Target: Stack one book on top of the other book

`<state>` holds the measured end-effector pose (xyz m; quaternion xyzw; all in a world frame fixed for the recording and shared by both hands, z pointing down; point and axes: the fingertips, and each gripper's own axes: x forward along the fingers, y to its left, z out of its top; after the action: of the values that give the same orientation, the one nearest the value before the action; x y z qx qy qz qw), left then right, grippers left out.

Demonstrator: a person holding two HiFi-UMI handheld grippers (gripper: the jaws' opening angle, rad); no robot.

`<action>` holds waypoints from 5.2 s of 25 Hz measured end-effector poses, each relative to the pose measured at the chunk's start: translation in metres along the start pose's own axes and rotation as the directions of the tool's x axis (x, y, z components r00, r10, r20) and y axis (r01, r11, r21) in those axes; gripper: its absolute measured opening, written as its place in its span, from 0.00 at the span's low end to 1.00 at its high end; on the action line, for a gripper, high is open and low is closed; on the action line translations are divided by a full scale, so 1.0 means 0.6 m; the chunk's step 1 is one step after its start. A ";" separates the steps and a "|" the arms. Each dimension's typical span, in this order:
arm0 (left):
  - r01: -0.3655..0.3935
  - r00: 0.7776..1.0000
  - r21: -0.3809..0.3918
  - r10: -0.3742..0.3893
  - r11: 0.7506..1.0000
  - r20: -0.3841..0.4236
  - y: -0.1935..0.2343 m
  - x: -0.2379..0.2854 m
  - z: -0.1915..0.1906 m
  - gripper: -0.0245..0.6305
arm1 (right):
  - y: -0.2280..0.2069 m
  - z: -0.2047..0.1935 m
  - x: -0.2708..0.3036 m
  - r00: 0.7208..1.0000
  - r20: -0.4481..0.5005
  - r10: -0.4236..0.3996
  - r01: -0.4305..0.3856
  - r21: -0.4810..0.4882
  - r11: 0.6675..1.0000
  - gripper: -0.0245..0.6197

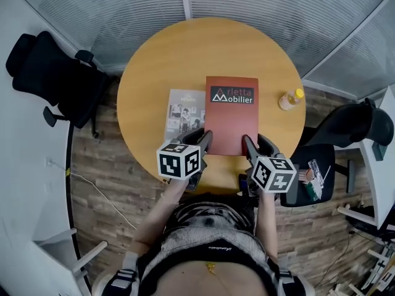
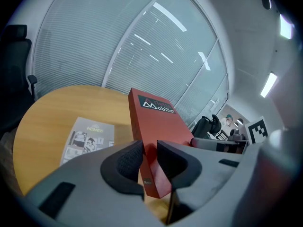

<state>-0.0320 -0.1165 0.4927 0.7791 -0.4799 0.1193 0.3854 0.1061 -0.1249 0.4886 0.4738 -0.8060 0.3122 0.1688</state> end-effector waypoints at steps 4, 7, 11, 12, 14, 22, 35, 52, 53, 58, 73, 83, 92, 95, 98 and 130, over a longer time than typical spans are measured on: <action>0.017 1.000 0.000 -0.017 1.000 0.004 0.056 -0.042 0.006 0.17 | 0.064 -0.010 0.024 1.000 0.008 -0.015 0.015 0.003 1.000 0.30; 0.023 1.000 0.001 -0.023 1.000 0.003 0.088 -0.065 0.009 0.17 | 0.102 -0.014 0.039 1.000 0.012 -0.024 0.024 0.003 1.000 0.30; 0.031 0.999 0.004 -0.031 1.000 -0.010 0.112 -0.076 0.009 0.17 | 0.124 -0.019 0.053 0.999 0.014 -0.035 0.035 0.007 0.999 0.31; 0.034 0.999 0.006 -0.034 0.999 -0.013 0.119 -0.080 0.009 0.17 | 0.131 -0.022 0.057 0.999 0.015 -0.039 0.038 0.010 0.999 0.30; 0.038 0.999 0.011 -0.038 0.999 -0.019 0.131 -0.086 0.009 0.17 | 0.143 -0.026 0.062 0.999 0.018 -0.046 0.046 0.017 0.999 0.31; 0.047 0.998 0.036 -0.045 0.998 -0.044 0.149 -0.088 0.008 0.17 | 0.154 -0.040 0.073 0.998 0.030 -0.062 0.060 0.049 0.997 0.31; 0.038 0.998 0.019 -0.037 0.999 -0.048 0.233 -0.129 0.005 0.17 | 0.228 -0.060 0.126 0.999 0.019 -0.047 0.046 0.048 0.998 0.31; 0.008 0.997 -0.001 -0.009 1.000 -0.083 0.293 -0.110 -0.034 0.17 | 0.233 -0.104 0.185 0.999 -0.029 -0.033 0.034 0.033 0.999 0.31; 0.007 0.996 -0.002 -0.007 1.000 -0.084 0.297 -0.107 -0.036 0.17 | 0.232 -0.108 0.189 0.999 -0.033 -0.031 0.032 0.037 0.999 0.31; 0.002 0.995 0.000 -0.002 1.000 -0.099 0.316 -0.092 -0.050 0.17 | 0.226 -0.127 0.211 0.998 -0.050 -0.030 0.033 0.046 0.998 0.31; -0.008 0.982 -0.020 0.005 1.000 -0.187 0.351 -0.035 -0.103 0.17 | 0.184 -0.189 0.263 0.991 -0.128 -0.024 0.037 0.095 0.995 0.31; -0.022 0.976 -0.033 0.015 0.999 -0.217 0.365 -0.020 -0.115 0.17 | 0.172 -0.208 0.282 0.988 -0.157 -0.013 0.033 0.123 0.992 0.31; -0.021 0.973 -0.016 0.017 1.000 -0.229 0.370 -0.011 -0.120 0.17 | 0.166 -0.219 0.291 0.988 -0.153 -0.008 0.028 0.129 0.991 0.31; -0.026 0.972 -0.006 0.024 1.000 -0.233 0.372 -0.011 -0.122 0.17 | 0.168 -0.219 0.292 0.990 -0.142 -0.009 0.027 0.122 0.992 0.31; -0.026 0.973 -0.002 0.025 1.000 -0.228 0.371 -0.011 -0.123 0.17 | 0.167 -0.220 0.291 0.991 -0.135 -0.010 0.026 0.119 0.993 0.31; -0.062 0.984 0.087 0.075 0.994 -0.159 0.385 -0.037 -0.113 0.26 | 0.167 -0.201 0.260 0.995 -0.098 -0.034 0.031 -0.026 0.999 0.31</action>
<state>-0.2248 -0.1096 0.6384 0.7649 -0.4681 0.2150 0.3868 -0.0608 -0.1117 0.6331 0.4687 -0.7925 0.3227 0.2192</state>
